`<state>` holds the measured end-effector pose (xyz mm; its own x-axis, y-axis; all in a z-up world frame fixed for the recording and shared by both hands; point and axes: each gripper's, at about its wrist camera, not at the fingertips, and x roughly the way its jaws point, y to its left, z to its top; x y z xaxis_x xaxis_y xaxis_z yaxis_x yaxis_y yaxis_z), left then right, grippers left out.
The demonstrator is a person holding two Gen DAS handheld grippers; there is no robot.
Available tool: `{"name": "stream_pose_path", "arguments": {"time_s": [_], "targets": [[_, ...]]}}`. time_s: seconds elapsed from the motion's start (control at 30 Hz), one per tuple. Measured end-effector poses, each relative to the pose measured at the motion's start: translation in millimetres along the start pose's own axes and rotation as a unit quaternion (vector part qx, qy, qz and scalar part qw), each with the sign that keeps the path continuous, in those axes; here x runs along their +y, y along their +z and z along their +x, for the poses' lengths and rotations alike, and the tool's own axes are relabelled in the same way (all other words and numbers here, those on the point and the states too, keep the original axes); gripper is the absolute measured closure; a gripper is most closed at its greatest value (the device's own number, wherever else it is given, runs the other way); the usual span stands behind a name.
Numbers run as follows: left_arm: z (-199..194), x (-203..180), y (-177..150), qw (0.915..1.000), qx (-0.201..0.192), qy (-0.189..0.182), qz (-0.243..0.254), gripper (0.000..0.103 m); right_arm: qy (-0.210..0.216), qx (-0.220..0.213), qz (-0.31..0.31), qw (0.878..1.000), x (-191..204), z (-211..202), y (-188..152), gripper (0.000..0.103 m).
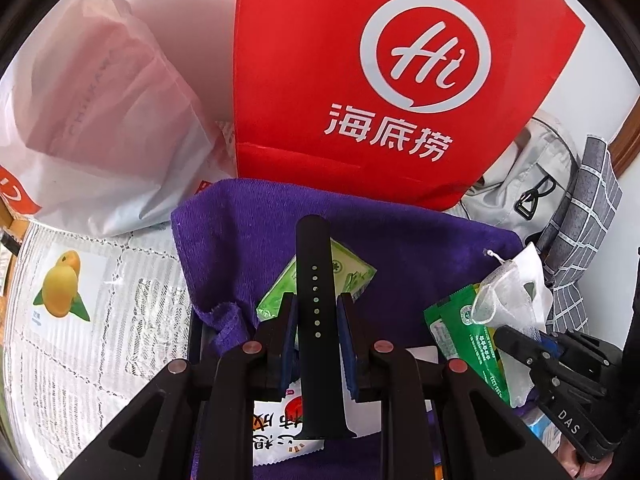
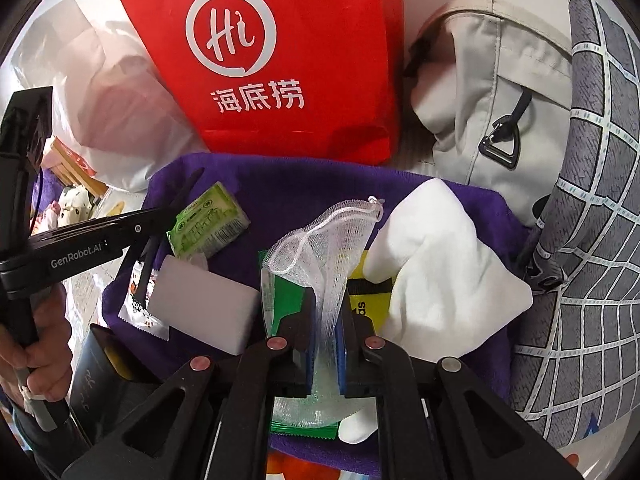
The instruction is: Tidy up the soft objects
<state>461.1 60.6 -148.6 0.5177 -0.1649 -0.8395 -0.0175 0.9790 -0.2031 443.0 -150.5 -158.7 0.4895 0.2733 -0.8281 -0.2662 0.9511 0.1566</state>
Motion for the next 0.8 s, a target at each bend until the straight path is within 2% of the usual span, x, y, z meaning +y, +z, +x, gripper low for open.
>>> {"name": "stream_pose_path", "arguments": {"time_s": [0.1, 0.17, 0.27, 0.5, 0.6, 0.67, 0.8], "targets": [[3, 1, 0, 1.0, 0.006, 0.0, -0.003, 0.083, 0.003, 0.004, -0.006, 1.0, 3, 5, 1, 0.076], [6, 1, -1, 0.9999, 0.012, 0.0, -0.004, 0.083, 0.001, 0.0, -0.011, 1.0, 5, 3, 1, 0.061], [9, 2, -2, 0.9998, 0.019, 0.002, -0.009, 0.083, 0.002, -0.011, -0.014, 1.0, 6, -5, 1, 0.05], [9, 1, -2, 0.9996, 0.025, -0.006, -0.01, 0.082, -0.006, -0.026, -0.014, 1.0, 5, -19, 2, 0.042], [6, 0, -3, 0.9995, 0.028, -0.012, -0.009, 0.072, -0.011, -0.031, -0.015, 0.999, 4, -27, 1, 0.036], [4, 0, -4, 0.9994, 0.03, -0.012, -0.012, 0.07, -0.017, -0.037, -0.014, 0.999, 2, -34, 0, 0.032], [-8, -4, -6, 0.9996, 0.028, -0.008, -0.005, 0.069, -0.028, -0.051, -0.004, 0.998, -2, -48, -3, 0.031]]}}
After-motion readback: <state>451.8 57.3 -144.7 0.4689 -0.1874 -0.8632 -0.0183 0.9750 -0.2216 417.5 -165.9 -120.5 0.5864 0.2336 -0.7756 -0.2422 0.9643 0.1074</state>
